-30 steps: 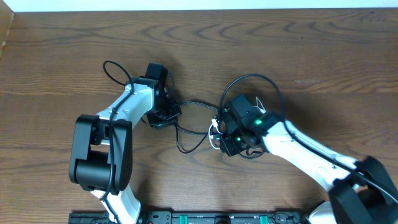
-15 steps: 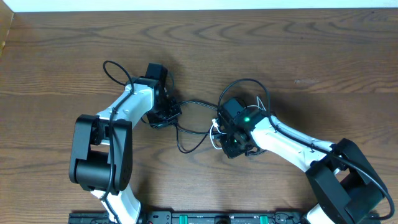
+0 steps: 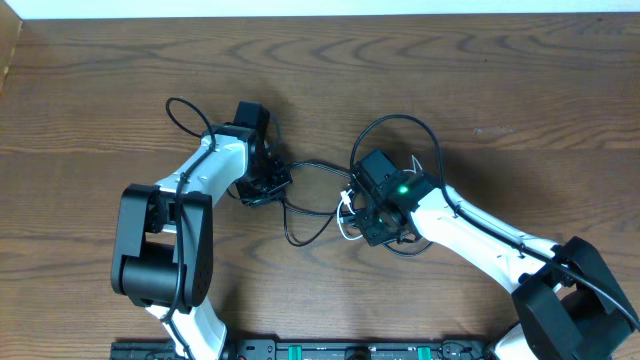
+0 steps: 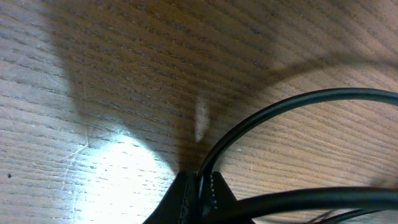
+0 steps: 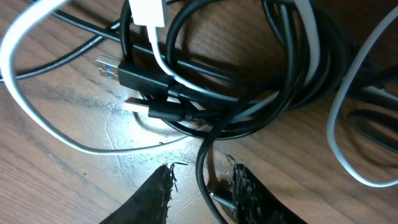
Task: Untangle cables
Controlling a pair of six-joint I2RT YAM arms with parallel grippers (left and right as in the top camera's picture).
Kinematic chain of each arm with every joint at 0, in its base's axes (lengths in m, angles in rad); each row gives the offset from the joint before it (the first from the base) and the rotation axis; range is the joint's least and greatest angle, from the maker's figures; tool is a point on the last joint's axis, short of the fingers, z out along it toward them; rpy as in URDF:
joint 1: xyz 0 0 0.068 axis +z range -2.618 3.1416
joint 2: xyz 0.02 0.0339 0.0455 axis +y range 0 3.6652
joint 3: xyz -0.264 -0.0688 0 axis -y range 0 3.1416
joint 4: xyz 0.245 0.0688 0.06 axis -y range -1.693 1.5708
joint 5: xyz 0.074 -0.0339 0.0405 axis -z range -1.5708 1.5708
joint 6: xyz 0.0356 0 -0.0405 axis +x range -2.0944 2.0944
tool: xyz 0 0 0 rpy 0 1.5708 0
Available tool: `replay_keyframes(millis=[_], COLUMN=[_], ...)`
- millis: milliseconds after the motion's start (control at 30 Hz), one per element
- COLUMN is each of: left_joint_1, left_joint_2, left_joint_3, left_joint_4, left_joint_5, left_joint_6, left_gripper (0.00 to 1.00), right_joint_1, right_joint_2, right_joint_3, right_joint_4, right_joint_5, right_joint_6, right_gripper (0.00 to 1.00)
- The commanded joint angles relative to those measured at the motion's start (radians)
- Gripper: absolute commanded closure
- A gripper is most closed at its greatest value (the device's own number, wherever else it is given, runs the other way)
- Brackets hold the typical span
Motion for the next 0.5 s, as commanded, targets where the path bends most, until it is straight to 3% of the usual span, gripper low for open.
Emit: replay_keyframes(millis=[0,300,367,433,467], left_joint_1=[0.006,0.006,0.006,0.006,0.006], left_joint_2=[-0.009,-0.009,-0.009,-0.009,-0.009], left_joint_3=[-0.011,-0.011,-0.011,-0.011,-0.011], left_joint_4=[-0.001,-0.001,-0.001,-0.001,-0.001], left_joint_5=[0.009,0.009,0.009,0.009,0.009], left_joint_6=[0.006,0.006,0.006,0.006,0.006], left_gripper=[0.93,0.93,0.93,0.93,0.93], right_joint_1=[0.007,0.018,0.018,0.018,0.018], right_joint_2=[-0.005,-0.004,-0.005,-0.005,-0.007], right_joint_3=[-0.042,-0.204,-0.204,-0.203,-0.201], right_joint_4=[0.021,0.225,0.225,0.224,0.223], right_joint_5=[0.014,-0.012,-0.011,-0.022,-0.039], right_joint_6=[0.005,0.051,0.058,0.058,0.057], right_gripper=[0.69,0.71,0.79,0.99,0.99])
